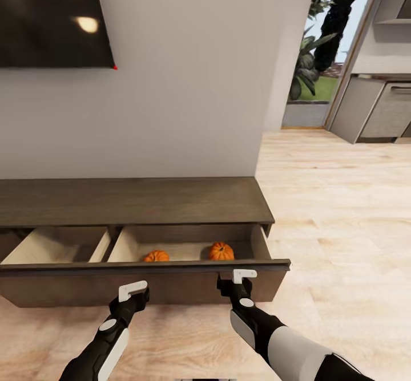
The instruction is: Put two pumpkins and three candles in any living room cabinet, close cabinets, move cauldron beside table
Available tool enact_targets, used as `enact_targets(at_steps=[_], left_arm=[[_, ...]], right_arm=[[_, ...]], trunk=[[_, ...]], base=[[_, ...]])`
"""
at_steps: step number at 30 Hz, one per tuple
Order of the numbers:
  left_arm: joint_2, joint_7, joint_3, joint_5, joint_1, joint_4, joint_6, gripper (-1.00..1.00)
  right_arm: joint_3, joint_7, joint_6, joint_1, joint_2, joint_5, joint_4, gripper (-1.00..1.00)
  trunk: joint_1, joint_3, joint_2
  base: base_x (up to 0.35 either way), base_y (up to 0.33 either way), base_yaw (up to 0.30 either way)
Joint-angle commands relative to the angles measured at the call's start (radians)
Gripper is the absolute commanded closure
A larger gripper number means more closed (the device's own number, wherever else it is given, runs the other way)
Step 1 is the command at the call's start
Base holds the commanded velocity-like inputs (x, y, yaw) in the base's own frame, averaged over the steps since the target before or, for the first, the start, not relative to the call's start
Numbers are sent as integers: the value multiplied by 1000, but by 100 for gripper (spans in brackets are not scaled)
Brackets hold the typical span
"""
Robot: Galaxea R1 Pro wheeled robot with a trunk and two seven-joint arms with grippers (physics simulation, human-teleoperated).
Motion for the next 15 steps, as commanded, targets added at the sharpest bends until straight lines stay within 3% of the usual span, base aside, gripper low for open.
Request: enact_targets(at_steps=[1, 15], left_arm=[[2, 10, -6, 8, 0, -2, 4, -100], [2, 9, -7, 8, 0, -2, 1, -100]], right_arm=[[5, -6, -6, -1, 0, -7, 0, -100], [5, -5, -7, -1, 0, -7, 0, -100]], trunk=[[0, -1, 0], [0, -1, 0]], base=[[321, 0, 0], [326, 0, 0]])
